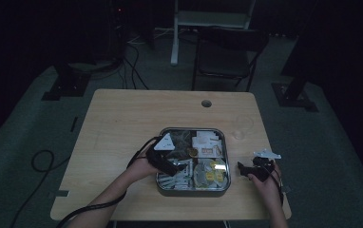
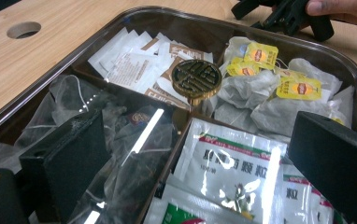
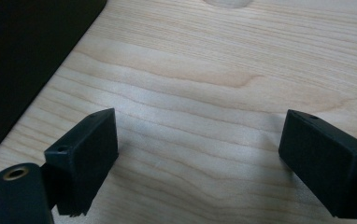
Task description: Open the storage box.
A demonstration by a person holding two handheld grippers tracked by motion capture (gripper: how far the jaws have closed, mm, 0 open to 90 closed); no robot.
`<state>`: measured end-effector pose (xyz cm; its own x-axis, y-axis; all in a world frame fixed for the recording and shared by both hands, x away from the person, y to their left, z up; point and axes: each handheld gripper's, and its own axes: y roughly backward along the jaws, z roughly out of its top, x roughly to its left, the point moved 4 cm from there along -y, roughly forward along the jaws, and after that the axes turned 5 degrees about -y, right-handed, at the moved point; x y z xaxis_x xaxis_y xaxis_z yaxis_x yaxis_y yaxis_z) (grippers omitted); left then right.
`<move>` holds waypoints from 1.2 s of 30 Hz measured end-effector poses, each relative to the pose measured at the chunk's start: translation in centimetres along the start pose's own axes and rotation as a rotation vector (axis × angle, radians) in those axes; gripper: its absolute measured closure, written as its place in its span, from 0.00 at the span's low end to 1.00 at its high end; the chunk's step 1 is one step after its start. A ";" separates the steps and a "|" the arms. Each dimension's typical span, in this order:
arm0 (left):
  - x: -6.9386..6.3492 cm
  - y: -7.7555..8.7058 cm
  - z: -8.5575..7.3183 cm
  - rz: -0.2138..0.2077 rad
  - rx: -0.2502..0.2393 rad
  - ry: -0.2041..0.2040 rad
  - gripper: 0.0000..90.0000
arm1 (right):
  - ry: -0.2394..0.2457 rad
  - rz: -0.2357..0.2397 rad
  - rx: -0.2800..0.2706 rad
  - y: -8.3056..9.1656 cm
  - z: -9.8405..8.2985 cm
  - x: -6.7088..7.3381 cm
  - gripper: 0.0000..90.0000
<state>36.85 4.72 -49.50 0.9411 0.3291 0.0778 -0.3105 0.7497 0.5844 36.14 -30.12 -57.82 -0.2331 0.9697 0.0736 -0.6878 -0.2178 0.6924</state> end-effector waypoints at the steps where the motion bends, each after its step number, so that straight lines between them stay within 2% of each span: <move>1: 0.0 -0.2 0.1 0.002 0.008 -0.001 0.06 | 0.000 0.000 0.000 0.0 0.0 0.0 0.13; 12: 0.1 -1.9 1.2 -0.024 0.033 -0.028 0.08 | 0.000 0.000 0.000 0.0 0.0 0.0 0.13; 13: 0.1 -2.0 1.2 -0.027 0.040 -0.032 0.16 | 0.000 0.000 0.000 0.0 0.0 0.0 0.13; 17: 0.2 -2.6 1.3 -0.032 0.049 -0.038 0.19 | 0.000 0.000 0.000 0.0 0.0 0.0 0.13; 18: 0.2 -2.7 1.4 -0.030 0.045 -0.038 0.25 | 0.000 0.000 0.000 0.0 0.0 0.0 0.13; 19: 0.2 -2.7 1.5 -0.033 0.044 -0.042 0.25 | 0.000 0.000 0.000 0.0 0.0 0.0 0.13; 20: 0.2 -2.8 1.6 -0.034 0.040 -0.036 0.29 | 0.000 0.000 0.000 0.0 0.0 0.0 0.13; 25: 0.6 -3.5 1.9 -0.046 0.064 -0.021 0.38 | 0.000 0.000 0.000 0.0 0.0 0.0 0.13; 30: 0.6 -4.0 1.9 -0.048 0.078 -0.032 0.51 | 0.000 0.000 0.000 0.0 0.0 0.0 0.13; 31: 0.6 -4.1 1.9 -0.047 0.084 -0.046 0.51 | 0.000 0.000 0.000 0.0 0.0 0.0 0.13; 36: 0.4 -4.5 2.0 -0.065 0.110 -0.054 0.56 | 0.000 0.000 0.000 0.0 0.0 0.0 0.13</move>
<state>38.87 0.34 -50.46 0.9654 0.2486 0.0787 -0.2352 0.6997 0.6746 36.14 -30.12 -57.82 -0.2329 0.9697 0.0738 -0.6879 -0.2179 0.6923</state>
